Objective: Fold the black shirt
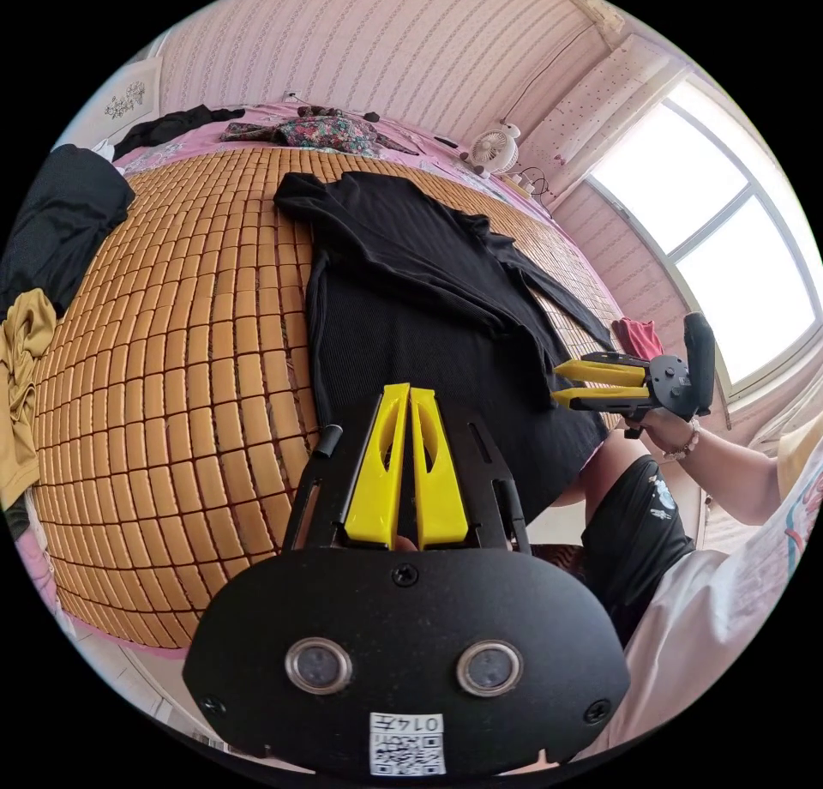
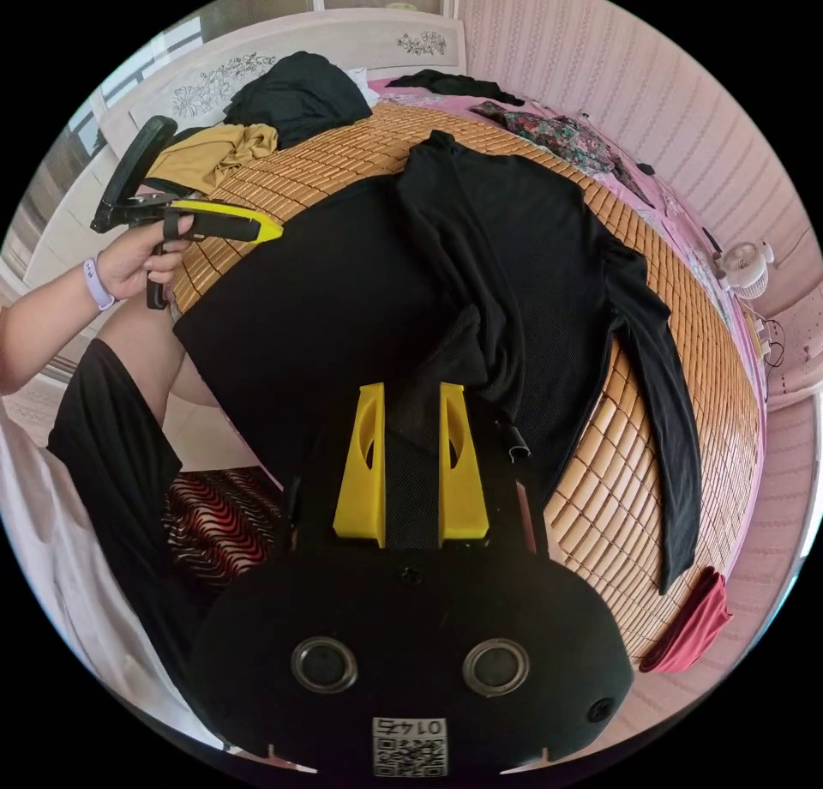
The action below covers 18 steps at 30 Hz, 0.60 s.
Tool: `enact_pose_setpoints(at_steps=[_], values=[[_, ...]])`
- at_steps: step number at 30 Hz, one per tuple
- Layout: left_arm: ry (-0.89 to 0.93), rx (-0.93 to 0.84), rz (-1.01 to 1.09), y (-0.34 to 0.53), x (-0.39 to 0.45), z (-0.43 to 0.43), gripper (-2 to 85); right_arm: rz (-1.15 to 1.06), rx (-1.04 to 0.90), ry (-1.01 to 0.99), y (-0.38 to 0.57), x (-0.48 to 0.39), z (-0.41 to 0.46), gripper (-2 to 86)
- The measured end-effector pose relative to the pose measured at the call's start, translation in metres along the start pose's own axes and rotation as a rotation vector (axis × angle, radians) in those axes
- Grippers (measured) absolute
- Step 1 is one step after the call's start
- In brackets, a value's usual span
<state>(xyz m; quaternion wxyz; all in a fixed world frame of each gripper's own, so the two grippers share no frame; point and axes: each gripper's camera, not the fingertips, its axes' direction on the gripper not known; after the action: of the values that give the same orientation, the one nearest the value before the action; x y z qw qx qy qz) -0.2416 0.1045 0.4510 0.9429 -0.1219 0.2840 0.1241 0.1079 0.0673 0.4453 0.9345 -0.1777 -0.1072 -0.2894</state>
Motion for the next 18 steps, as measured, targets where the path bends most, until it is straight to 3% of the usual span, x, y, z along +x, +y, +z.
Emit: enact_pose_setpoints(at_steps=[5, 11, 14, 18], values=[[-0.141, -0.164, 0.018, -0.017, 0.005, 0.029, -0.6, 0.082, 0.086, -0.095, -0.011, 0.034, -0.029, 1.2], [-0.120, -0.139, 0.020, -0.020, 0.004, 0.036, -0.7, 0.092, 0.393, -0.011, 0.020, 0.040, -0.152, 1.2], [-0.104, -0.133, 0.007, -0.023, 0.002, 0.039, -0.7, 0.059, 0.280, 0.059, 0.041, 0.025, -0.151, 2.1], [-0.084, -0.114, -0.017, -0.023, -0.001, 0.039, -0.6, 0.066, -0.001, -0.115, 0.059, 0.022, -0.080, 4.3]])
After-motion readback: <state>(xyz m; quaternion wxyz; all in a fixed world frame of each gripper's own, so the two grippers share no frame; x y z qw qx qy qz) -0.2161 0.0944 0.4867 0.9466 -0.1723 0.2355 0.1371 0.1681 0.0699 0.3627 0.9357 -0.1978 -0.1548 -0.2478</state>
